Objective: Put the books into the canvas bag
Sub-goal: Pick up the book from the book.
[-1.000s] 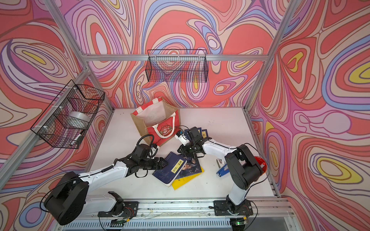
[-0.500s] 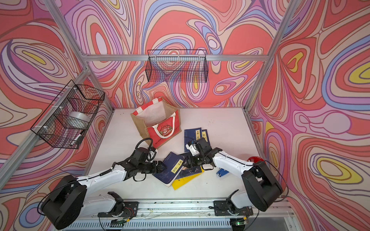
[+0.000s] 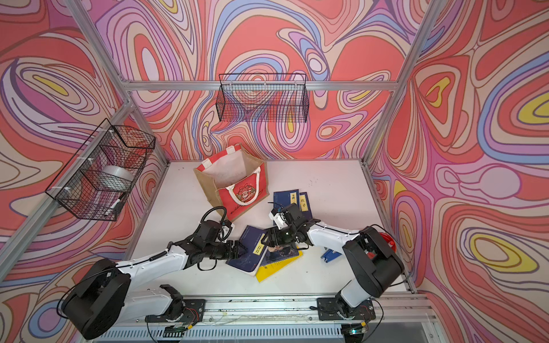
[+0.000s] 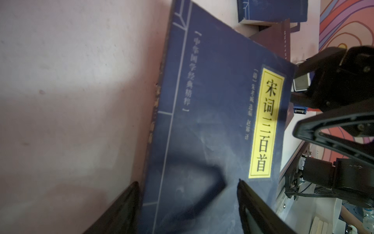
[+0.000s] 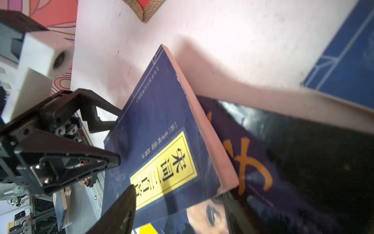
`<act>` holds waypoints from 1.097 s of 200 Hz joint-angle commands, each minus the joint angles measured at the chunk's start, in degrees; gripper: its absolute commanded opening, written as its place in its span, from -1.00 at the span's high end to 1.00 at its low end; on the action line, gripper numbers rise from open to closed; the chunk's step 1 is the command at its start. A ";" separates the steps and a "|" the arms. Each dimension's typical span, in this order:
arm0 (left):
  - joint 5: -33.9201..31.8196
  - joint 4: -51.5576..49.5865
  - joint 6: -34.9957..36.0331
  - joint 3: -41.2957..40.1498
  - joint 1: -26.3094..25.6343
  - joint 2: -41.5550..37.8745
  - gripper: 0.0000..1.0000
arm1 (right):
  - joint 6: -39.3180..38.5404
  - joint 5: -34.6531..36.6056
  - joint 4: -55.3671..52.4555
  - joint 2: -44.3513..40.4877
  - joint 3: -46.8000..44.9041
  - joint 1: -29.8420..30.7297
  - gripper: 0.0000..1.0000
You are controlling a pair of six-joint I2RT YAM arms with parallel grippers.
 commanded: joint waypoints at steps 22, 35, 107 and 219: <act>-2.10 -0.15 -1.57 -2.18 0.25 -3.81 -0.04 | -4.23 -0.31 0.49 7.95 3.19 0.48 -0.32; -3.76 -1.84 -1.50 -2.22 0.23 -5.63 0.11 | -4.20 -1.19 1.12 8.74 3.51 0.49 -0.31; -7.78 -2.89 -2.25 -3.73 0.27 -11.70 0.46 | -3.95 -5.19 3.96 12.33 5.03 3.60 -0.30; -4.90 9.02 -3.43 -5.05 0.26 -9.87 0.32 | -2.67 -11.54 12.91 14.08 0.50 4.44 -0.08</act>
